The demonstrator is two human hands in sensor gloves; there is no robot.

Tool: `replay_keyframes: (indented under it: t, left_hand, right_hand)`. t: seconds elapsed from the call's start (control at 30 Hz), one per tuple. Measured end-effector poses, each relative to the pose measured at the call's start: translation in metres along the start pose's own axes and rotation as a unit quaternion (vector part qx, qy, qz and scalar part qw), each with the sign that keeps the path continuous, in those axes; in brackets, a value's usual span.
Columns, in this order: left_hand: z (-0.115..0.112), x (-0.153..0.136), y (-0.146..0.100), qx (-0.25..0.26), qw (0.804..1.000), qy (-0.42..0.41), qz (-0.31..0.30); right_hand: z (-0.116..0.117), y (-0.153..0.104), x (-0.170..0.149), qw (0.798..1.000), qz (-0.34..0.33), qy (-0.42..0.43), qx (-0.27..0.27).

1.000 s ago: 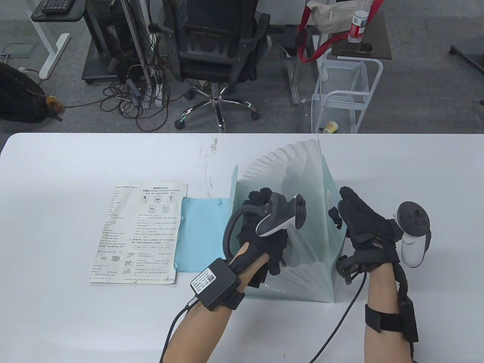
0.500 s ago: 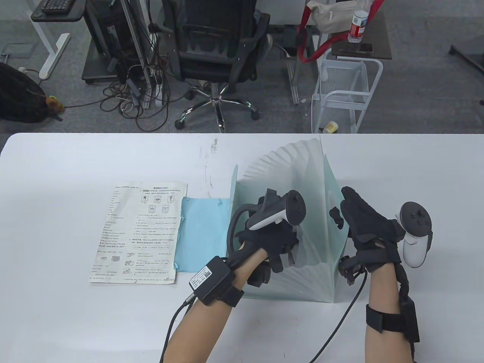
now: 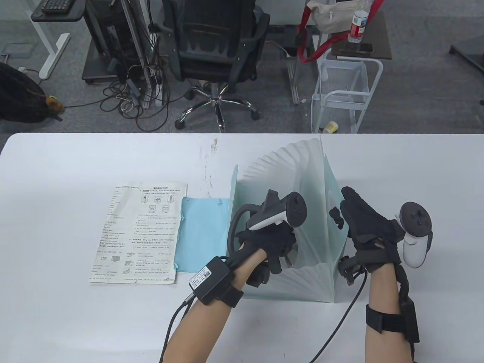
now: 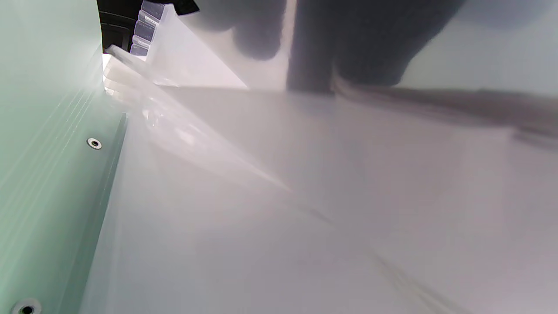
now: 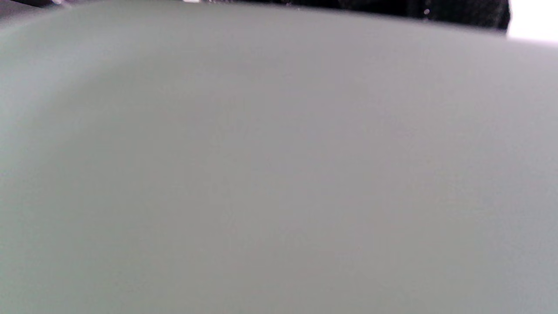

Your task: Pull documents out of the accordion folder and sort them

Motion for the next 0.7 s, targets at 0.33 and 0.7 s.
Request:
replay_keyframes:
  t: [0.33,0.7]
  left_hand:
    - [0.025,-0.009,-0.02,0.104,0.994,-0.035,0.012]
    - [0.052,-0.023,-0.048,0.189,0.98,-0.034,0.051]
  right_hand:
    - [-0.003,0.0,-0.001,1.0,0.002,0.004,-0.004]
    - [-0.005,-0.001,-0.001,1.0,0.001,0.001,-0.018]
Point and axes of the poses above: the tracker on the back of each hand, its own x axis roughly to the thumb side, its own y axis roughly from the wrist to the fingertips, z = x × y, the point moved 5 cm from there along y, roughly from the wrist to the fingertips, and after that the axes turned 4 degrees about y, right-handed, at the moved point
